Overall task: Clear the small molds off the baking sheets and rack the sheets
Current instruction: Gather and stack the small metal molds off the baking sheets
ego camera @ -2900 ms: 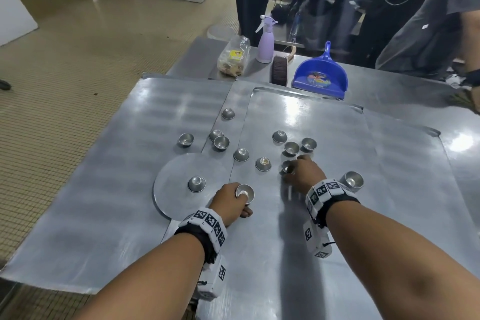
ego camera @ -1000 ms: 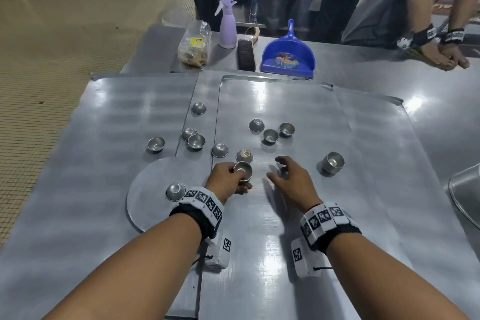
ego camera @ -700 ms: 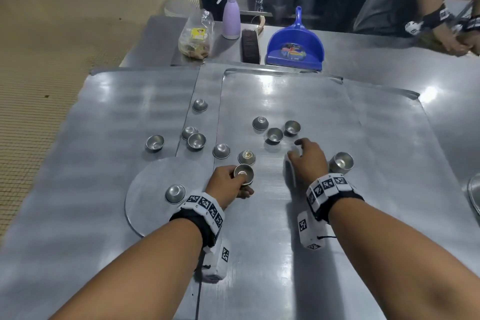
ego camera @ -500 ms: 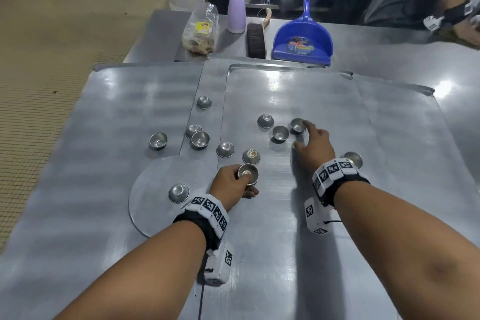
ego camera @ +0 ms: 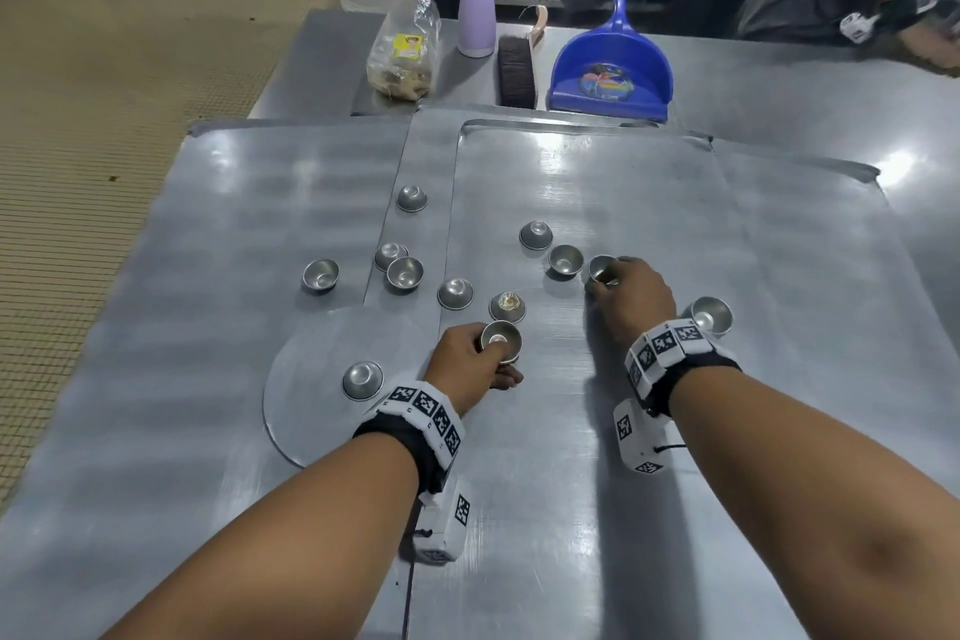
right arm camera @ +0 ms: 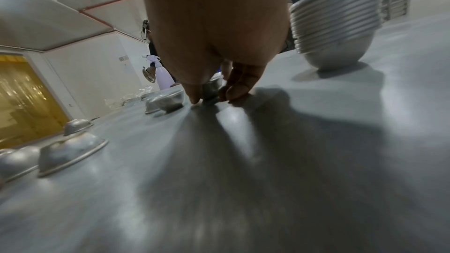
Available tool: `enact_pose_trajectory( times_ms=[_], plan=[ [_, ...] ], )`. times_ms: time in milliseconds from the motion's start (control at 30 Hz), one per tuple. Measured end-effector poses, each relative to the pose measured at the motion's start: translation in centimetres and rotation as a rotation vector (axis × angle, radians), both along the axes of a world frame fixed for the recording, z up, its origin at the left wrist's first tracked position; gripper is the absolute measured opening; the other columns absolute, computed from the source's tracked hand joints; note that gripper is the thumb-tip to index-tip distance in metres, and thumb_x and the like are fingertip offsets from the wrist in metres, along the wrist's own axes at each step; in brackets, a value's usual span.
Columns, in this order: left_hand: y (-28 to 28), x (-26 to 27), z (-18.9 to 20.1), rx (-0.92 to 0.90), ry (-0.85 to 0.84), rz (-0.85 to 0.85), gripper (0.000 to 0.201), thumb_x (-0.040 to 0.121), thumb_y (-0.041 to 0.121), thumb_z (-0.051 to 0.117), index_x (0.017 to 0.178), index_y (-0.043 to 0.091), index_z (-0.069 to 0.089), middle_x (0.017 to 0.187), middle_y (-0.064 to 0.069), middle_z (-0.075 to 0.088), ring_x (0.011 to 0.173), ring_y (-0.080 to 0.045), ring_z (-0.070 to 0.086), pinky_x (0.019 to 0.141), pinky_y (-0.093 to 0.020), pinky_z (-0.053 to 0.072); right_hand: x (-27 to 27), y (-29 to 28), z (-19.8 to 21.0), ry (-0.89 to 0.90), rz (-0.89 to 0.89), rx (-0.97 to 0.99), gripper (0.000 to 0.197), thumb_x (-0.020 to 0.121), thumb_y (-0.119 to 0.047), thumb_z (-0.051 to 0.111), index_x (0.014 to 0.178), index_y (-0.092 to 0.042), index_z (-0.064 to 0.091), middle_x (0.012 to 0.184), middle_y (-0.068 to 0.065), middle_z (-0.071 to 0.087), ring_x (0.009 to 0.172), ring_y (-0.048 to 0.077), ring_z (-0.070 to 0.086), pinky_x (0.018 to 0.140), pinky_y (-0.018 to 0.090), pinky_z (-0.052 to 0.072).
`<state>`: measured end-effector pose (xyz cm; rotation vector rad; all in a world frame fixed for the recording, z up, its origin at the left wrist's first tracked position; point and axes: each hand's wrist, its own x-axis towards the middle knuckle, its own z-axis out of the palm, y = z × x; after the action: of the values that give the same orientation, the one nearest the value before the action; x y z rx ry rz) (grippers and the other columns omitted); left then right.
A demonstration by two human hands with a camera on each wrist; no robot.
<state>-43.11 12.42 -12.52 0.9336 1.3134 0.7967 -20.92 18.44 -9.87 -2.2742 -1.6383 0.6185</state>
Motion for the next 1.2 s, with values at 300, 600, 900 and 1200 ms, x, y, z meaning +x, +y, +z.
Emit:
enact_pose_trajectory(
  times_ms=[300,600,900,1200],
  plan=[
    [-0.1,0.0,0.2,0.012,0.032,-0.004,0.016,0.097,0.001,0.052,0.099,-0.009,0.065,0.082,-0.022,0.069,0.065,-0.028,0.074,0.062,-0.032,0.059,-2.8,-5.7,-0.5,0.118,-0.068,0.085,0.029,0.083,-0.033,0.066,0.111,-0.025,0.059,0.111,0.002,0.065,0.101,0.029,0.063,0.082,0.036,0.048],
    [-0.4,0.0,0.9,0.026,0.015,0.007,0.013,0.096,-0.002,0.054,0.098,-0.008,0.066,0.084,-0.023,0.069,0.066,-0.027,0.075,0.064,-0.030,0.061,-4.0,-8.4,0.0,0.248,0.048,0.086,0.049,0.081,-0.036,0.076,0.125,-0.025,0.058,0.118,0.000,0.062,0.108,0.022,0.062,0.092,0.036,0.050],
    [-0.1,-0.6,2.2,-0.136,-0.188,0.102,0.022,0.086,0.029,0.063,0.093,0.009,0.069,0.099,-0.020,0.066,0.094,-0.035,0.066,0.083,-0.052,0.060,-7.2,-9.9,1.1,0.411,0.180,0.188,0.056,0.078,-0.044,0.081,0.126,-0.031,0.056,0.115,-0.010,0.070,0.103,0.008,0.064,0.088,0.028,0.052],
    [-0.9,-1.2,3.0,-0.106,-0.172,0.147,0.018,0.088,0.010,0.066,0.071,0.005,0.071,0.064,-0.011,0.063,0.058,-0.023,0.061,0.054,-0.026,0.050,-9.9,-9.2,1.3,0.369,0.317,0.110,0.067,0.076,-0.040,0.082,0.135,-0.036,0.051,0.108,-0.007,0.071,0.095,0.013,0.065,0.079,0.028,0.048]
  ],
)
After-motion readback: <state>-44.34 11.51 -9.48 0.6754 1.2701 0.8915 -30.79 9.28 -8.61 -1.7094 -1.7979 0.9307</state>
